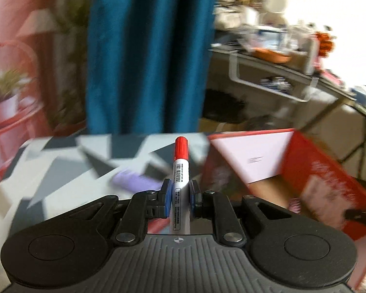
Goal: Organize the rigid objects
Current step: 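Carry the marker into the red box and release it, then move the left tool back to the dark red roll-on tube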
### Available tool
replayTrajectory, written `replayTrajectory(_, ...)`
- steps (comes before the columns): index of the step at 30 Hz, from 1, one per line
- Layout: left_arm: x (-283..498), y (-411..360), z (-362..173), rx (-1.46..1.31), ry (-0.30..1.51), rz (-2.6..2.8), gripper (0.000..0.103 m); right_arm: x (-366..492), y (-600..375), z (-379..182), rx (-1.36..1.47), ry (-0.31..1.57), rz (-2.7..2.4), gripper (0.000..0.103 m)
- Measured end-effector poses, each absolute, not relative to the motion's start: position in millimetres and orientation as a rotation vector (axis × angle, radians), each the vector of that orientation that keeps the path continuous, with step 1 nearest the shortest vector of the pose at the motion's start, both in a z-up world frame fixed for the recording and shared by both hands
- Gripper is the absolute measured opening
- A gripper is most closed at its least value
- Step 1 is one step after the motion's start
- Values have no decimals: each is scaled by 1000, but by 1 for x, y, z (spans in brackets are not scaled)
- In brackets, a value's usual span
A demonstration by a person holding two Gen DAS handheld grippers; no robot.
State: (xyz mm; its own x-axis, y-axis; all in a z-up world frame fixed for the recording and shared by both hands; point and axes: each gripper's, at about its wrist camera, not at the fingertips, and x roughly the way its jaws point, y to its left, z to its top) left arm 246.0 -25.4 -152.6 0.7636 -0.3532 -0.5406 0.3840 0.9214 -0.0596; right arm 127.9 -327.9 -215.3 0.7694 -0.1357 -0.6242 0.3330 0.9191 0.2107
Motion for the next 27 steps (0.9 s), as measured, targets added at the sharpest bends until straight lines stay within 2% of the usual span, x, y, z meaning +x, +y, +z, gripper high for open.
replayTrajectory(4, 245, -65, -142, 88, 567, -525, 16, 128, -328, -215, 322, 646, -259, 16)
replayTrajectory(10, 243, -115, -159, 206, 603, -658, 16, 128, -328, -215, 322, 646, -259, 16)
replayTrajectory(22, 260, -137, -193, 248, 704, -709, 16, 128, -327, -216, 322, 645, -258, 16)
replayTrajectory(24, 259, -134, -190, 235, 711, -726, 19, 128, -327, -216, 323, 646, -258, 16)
replayTrajectory(26, 258, -131, -187, 226, 701, -732, 35, 128, -326, -216, 323, 647, -258, 16)
replayTrajectory(27, 255, -129, -184, 222, 682, -726, 38, 128, -327, -217, 324, 647, -258, 16)
